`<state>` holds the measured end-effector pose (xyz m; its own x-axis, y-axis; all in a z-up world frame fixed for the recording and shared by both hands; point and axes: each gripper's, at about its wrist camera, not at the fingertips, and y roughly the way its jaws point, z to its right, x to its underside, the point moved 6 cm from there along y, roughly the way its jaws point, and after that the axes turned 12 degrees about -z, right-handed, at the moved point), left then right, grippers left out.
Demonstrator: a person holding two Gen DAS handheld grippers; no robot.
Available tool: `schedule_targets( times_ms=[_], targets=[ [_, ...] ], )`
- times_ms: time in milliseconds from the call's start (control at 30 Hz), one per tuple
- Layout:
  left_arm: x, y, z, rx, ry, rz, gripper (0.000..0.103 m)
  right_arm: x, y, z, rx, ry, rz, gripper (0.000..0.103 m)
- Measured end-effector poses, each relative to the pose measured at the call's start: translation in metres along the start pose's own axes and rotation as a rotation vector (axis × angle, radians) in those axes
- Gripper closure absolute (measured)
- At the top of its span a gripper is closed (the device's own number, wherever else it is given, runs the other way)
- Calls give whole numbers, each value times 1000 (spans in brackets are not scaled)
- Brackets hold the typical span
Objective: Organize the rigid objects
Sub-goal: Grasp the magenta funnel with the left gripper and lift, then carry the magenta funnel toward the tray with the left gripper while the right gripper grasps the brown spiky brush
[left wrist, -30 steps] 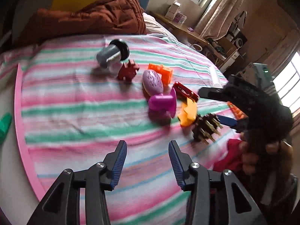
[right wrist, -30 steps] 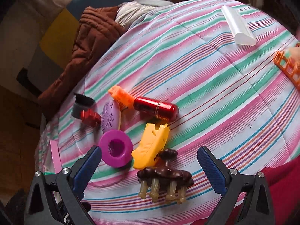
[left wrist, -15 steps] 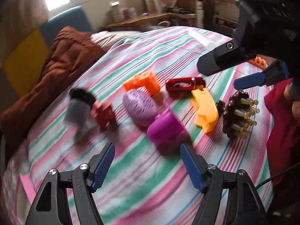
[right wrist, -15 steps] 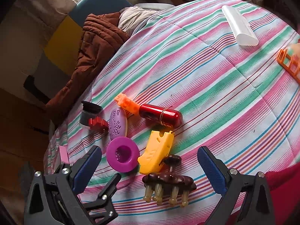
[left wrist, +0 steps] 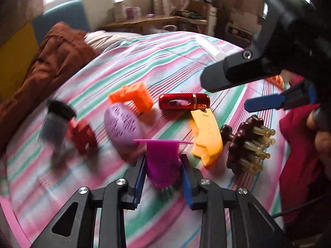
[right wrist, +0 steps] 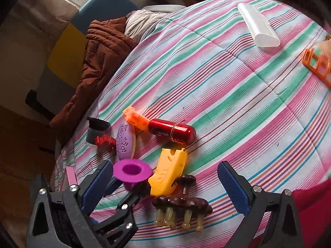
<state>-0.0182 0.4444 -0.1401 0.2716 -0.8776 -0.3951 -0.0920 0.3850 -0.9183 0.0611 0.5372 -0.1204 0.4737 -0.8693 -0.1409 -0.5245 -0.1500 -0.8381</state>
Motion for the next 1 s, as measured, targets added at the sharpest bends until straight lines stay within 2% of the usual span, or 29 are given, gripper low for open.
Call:
schedule_targets(
  times_ms=[67,233,367,533,633,800,1000],
  targets=[
    [10,-9,-5,54,-87,6,72,0,1,0,4,-2,-4,1],
    [45,-29,-12,73,-215,16,72,2,7,-1,-15,-6,-49,1],
    [73,-46,-16,108,-315,25,72,7,16,-3,24,-19,-88,1],
    [105,-71,-14,99,-351,42,72,15,21,-13,-36,-50,-130,2],
    [115,-85,-17,96,-366,62,72,22,26,-23,-49,-90,-165,2],
    [124,-112,-22,95,-376,111,72,40,36,-44,-177,-143,-266,2],
    [136,-134,-25,84,-394,156,72,62,39,-75,-240,-245,-303,5]
  ],
)
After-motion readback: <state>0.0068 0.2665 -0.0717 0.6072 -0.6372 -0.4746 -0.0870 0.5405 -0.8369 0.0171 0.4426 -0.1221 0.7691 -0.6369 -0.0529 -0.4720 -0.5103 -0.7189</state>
